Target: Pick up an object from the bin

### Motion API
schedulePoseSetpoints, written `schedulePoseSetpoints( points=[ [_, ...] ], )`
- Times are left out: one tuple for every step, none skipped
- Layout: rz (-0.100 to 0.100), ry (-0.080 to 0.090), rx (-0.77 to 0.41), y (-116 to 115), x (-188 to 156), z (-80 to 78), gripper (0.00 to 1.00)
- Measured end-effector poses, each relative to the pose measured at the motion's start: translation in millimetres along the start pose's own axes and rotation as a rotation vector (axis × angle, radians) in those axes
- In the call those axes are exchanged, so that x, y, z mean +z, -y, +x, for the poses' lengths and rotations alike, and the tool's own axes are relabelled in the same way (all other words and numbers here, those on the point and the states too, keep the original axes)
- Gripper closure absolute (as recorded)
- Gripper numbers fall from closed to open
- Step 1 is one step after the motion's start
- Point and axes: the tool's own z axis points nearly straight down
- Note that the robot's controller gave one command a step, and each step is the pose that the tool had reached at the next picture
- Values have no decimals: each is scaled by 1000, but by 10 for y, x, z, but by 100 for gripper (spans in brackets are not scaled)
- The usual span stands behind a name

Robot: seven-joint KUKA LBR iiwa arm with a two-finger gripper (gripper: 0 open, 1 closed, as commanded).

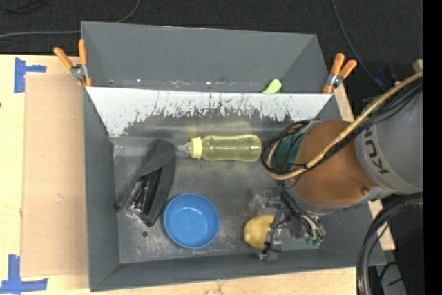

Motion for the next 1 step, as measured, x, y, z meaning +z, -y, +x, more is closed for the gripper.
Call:
schedulePoseSetpoints(
  points=[
    [2, 12, -75, 200, 278, -114, 0]
  ],
)
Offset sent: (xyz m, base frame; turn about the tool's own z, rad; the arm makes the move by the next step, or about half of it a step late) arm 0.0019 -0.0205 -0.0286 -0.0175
